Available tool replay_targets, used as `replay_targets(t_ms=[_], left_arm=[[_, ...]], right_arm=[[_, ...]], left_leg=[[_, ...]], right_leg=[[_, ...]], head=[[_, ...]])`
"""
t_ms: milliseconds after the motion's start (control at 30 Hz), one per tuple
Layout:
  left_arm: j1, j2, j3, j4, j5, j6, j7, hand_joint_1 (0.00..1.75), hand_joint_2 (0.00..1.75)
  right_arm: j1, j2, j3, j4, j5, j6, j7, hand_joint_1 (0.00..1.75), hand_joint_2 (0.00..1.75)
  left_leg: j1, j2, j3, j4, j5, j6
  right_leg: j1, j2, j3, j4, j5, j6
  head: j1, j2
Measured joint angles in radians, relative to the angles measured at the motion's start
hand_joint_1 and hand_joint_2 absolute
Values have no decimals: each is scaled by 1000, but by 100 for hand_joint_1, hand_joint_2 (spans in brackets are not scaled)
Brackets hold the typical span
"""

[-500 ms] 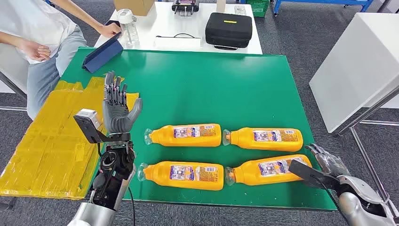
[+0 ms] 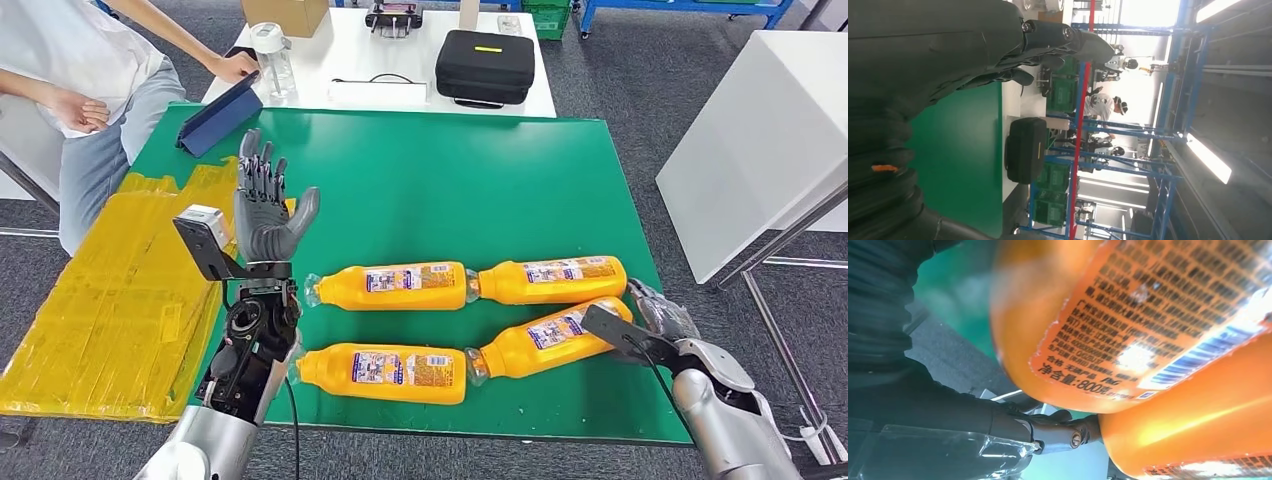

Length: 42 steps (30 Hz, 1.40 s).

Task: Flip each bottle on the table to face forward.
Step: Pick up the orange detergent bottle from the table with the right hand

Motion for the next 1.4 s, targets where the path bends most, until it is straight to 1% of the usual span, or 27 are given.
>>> replay_targets(t_ms=[200, 400, 533, 633, 767, 933, 1000, 1133, 1267, 1400], left_arm=[[-15, -14, 0, 21, -15, 4, 0, 0, 175], [-18, -16, 3, 26, -27, 3, 5, 0, 175], [-18, -16, 5, 26, -28, 1, 8, 0, 175], [-17, -12, 7, 26, -28, 1, 9, 0, 175], [-11, -2, 11, 25, -19, -1, 8, 0, 175], [3, 13, 22, 23, -7, -9, 2, 0, 175], [7, 17, 23, 23, -5, -12, -2, 0, 175], [27, 28, 25, 18, 4, -15, -16, 0, 175], [39, 35, 26, 15, 6, -15, -20, 0, 175], [51, 39, 27, 6, 7, -15, -23, 0, 175]], right_arm=[[-16, 53, -13, 19, 21, -2, -4, 0, 175], [-17, 90, -35, 10, 61, 26, -34, 0, 175], [-14, 101, -38, -23, 75, 45, -62, 0, 175], [-12, 93, -34, -52, 69, 65, -83, 0, 175], [-1, 58, -26, -99, 22, 73, -100, 0, 175], [49, -18, -18, -216, -63, 97, -81, 0, 175], [89, -54, -16, -279, -96, 101, -62, 0, 175], [216, -131, -35, -448, -156, 105, -26, 0, 175], [295, -169, -54, -560, -168, 114, -14, 0, 175], [337, -194, -63, -632, -182, 127, -16, 0, 175]], left_leg=[[0, 0, 0, 0, 0, 0], [0, 0, 0, 0, 0, 0], [0, 0, -1, 0, 0, 0], [0, -2, -3, 0, 0, 0], [0, -5, -4, 0, 0, 0], [0, -7, -6, 0, 0, 0], [-1, -9, -7, 0, 0, 1], [-1, -14, -9, 0, -1, 1], [-1, -13, -10, 0, -2, 1], [-1, -13, -10, 0, -2, 1]], right_leg=[[0, 0, 0, 0, 0, 0], [0, 0, 0, 0, 0, 0], [0, 0, -1, 0, 0, 0], [0, -2, -1, 0, -1, 0], [-1, -5, -1, 0, -1, 1], [-2, -7, -2, 0, -2, 2], [-2, -8, -3, 0, -3, 3], [-3, -13, -4, 0, -5, 5], [-3, -12, -5, 0, -5, 5], [-3, -12, -5, 0, -5, 5]], head=[[0, 0], [0, 0], [0, 0], [0, 0], [0, 0], [0, 0], [0, 0], [0, 0], [0, 0], [0, 0]])
